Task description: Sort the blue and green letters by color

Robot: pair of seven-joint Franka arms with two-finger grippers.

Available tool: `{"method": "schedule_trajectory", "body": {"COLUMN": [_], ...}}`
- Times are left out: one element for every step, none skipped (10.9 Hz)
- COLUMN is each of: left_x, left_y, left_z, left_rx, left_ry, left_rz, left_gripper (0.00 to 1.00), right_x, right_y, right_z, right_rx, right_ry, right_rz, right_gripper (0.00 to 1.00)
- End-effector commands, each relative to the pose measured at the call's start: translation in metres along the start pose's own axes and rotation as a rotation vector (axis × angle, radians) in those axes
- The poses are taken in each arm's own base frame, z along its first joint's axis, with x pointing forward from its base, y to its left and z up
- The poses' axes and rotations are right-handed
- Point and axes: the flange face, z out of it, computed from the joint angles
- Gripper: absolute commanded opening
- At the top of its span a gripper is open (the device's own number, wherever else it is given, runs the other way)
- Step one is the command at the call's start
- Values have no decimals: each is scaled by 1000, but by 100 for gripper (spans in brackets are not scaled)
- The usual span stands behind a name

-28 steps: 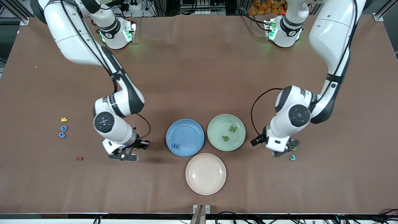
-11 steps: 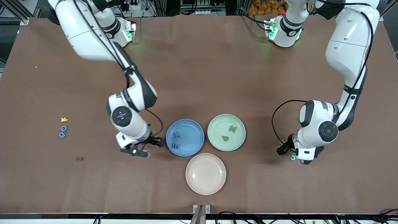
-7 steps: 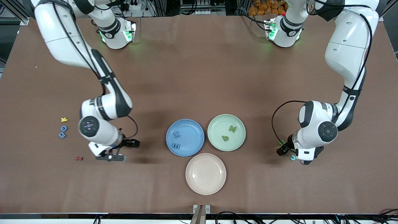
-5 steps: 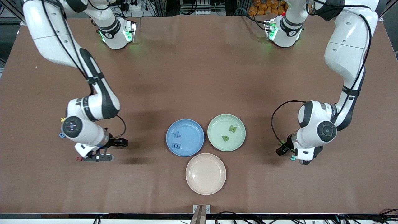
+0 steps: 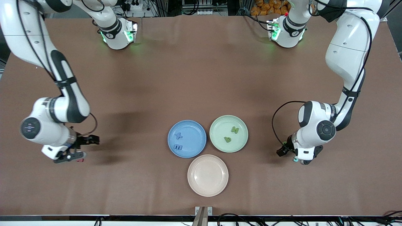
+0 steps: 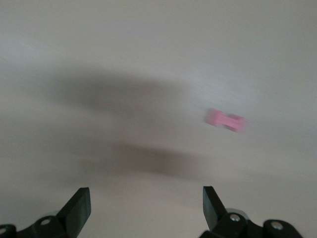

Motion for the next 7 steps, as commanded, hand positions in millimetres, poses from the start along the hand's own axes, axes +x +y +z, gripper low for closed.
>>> {"method": "schedule_trajectory", "body": {"left_x": [-8, -8, -8, -8, -7, -8, -8], "left_y": [4, 4, 4, 3, 2, 3, 3], "left_z": [1, 1, 1, 1, 2, 1, 3], "left_rx": [1, 1, 2, 5, 17, 19, 21], "left_ry": [14, 14, 15, 19, 30, 34, 33], "left_rz": [-6, -5, -4, 2, 19, 25, 26], "left_gripper": [67, 33, 14, 2, 0, 0, 0], "right_x": [-45, -57, -70, -85, -99, -112, -121], "right_y": [52, 73, 84, 97, 110, 124, 134], "right_z": [-8, -9, -7, -3, 5, 13, 20], "right_rx": [-5, -17, -19, -20, -28, -34, -32], "right_ry": [-36, -44, -46, -38, -16, 3, 4], "right_rz": [-66, -67, -65, -49, -62, -66, -56], "right_gripper": [100, 100, 100, 100, 100, 100, 100]}}
